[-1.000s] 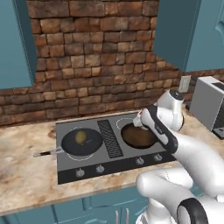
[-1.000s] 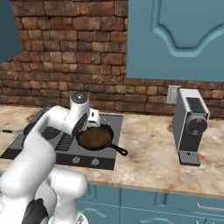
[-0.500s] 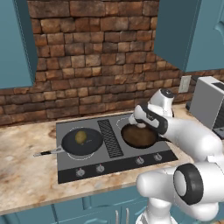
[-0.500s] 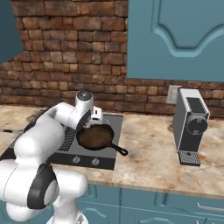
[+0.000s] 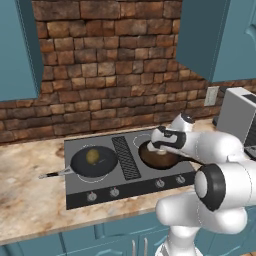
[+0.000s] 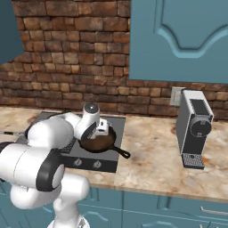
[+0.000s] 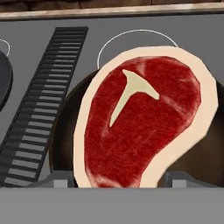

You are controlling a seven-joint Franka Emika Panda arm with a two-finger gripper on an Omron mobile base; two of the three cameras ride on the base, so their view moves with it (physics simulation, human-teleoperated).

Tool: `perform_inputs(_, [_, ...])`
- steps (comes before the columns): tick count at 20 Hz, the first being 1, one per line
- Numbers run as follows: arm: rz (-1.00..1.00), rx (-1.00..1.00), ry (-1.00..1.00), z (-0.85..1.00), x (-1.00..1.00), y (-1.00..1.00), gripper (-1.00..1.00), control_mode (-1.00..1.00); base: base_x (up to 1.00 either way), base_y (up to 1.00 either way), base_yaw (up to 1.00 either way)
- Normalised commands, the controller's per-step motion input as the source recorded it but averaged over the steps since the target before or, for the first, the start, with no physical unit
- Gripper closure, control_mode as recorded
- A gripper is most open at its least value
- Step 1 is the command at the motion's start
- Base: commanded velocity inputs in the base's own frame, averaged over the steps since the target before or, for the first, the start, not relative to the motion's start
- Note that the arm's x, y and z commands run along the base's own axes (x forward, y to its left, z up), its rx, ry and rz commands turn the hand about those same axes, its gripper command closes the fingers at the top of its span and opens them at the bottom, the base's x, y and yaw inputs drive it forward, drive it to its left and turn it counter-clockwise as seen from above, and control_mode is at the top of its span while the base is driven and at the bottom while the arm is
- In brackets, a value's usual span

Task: Place both pans onto different burners. Then place the potato and the steak on different pans.

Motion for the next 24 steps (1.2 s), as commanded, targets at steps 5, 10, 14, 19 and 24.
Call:
perform_inputs(5, [0.00, 0.00, 0.00, -0.35, 0.26, 0.00, 1.00, -1.00, 0.00, 0.00, 0.00])
perform_inputs(10, [0.00, 0.00, 0.00, -0.23, 0.07, -0.07, 1.00, -1.00, 0.00, 0.00, 0.00])
perform_inputs(14, [0.00, 0.00, 0.00, -0.18, 0.00, -0.09, 1.00, -1.00, 0.00, 0.00, 0.00])
perform_inputs(19, [0.00, 0.00, 0.00, -0.15, 0.07, -0.02, 1.00, -1.00, 0.00, 0.00, 0.00])
perform_inputs(24, [0.00, 0.00, 0.01, -0.13, 0.14, 0.00, 1.00, -1.00, 0.00, 0.00, 0.00])
